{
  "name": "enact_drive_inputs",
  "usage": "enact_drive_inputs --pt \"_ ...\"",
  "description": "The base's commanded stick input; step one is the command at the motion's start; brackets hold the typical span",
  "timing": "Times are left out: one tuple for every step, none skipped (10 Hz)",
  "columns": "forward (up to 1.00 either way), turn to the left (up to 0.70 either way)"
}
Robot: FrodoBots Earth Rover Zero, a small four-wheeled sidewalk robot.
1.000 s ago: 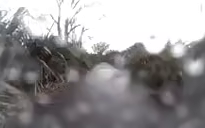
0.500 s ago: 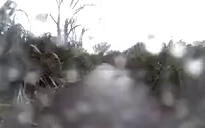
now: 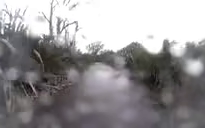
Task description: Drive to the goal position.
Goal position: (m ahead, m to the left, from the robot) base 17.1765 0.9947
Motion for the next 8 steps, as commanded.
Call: enact_drive_inputs --pt "1.00 0.00" --pt "1.00 0.00" --pt "1.00 0.00" --pt "1.00 0.00" --pt "1.00 0.00" --pt "1.00 0.00" --pt "1.00 0.00" --pt "1.00 0.00"
